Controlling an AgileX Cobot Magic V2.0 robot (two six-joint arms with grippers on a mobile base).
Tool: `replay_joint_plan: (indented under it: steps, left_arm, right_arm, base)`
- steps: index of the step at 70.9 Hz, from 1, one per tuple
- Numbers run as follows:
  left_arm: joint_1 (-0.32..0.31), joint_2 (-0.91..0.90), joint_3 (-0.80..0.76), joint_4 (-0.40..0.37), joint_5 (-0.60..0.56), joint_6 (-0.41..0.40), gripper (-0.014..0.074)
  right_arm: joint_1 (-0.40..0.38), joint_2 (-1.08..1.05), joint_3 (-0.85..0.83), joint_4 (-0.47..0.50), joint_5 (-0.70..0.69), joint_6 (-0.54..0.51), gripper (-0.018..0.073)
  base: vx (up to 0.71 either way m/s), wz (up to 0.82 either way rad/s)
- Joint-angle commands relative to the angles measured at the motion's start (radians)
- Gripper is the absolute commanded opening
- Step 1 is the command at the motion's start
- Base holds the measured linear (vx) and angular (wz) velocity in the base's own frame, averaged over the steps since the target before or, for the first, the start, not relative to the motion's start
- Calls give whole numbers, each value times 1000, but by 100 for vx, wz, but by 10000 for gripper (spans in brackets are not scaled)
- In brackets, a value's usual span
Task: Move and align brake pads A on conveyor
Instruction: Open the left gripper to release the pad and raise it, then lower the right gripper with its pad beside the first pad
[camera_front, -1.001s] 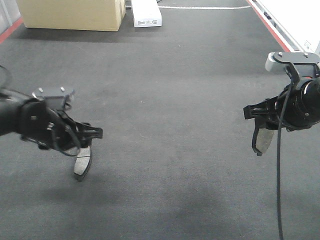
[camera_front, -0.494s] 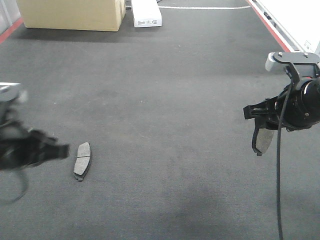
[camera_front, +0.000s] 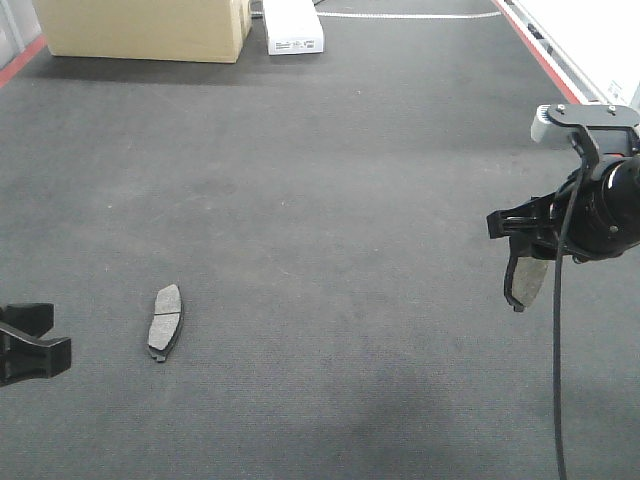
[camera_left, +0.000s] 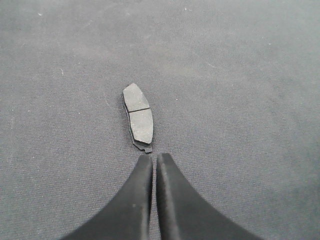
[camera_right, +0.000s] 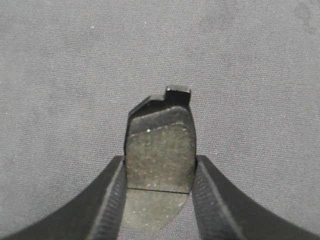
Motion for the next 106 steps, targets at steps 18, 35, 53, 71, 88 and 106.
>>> replay_joint_plan:
  steps: [18,35,53,71,88,106]
  left_arm:
    - [-6,-12,-28,7,-62,0,-7]
    - [-6,-12,-28,7,-62,0,-7]
    - [-6,-12,-28,7,-62,0,-6]
    - [-6,-12,-28,7,-62,0,-6]
    - [-6,-12,-28,7,-62,0,-6]
    - [-6,-12,-28,7,-62,0,-6]
  right_arm:
    - [-1,-38,-28,-1,-56,-5,88]
    - [-1,-38,-28,-1,-56,-5,88]
    - [-1,-38,-28,40,-94,-6,88]
    - [-1,-21,-28,132,-87,-129,88]
    - [-1,95,-28,227,-88,-252,88]
    - [-1,264,-113,235,-62,-292,88]
  base:
    - [0,0]
    - [0,0]
    - [0,0]
    - [0,0]
    - [0,0]
    - [0,0]
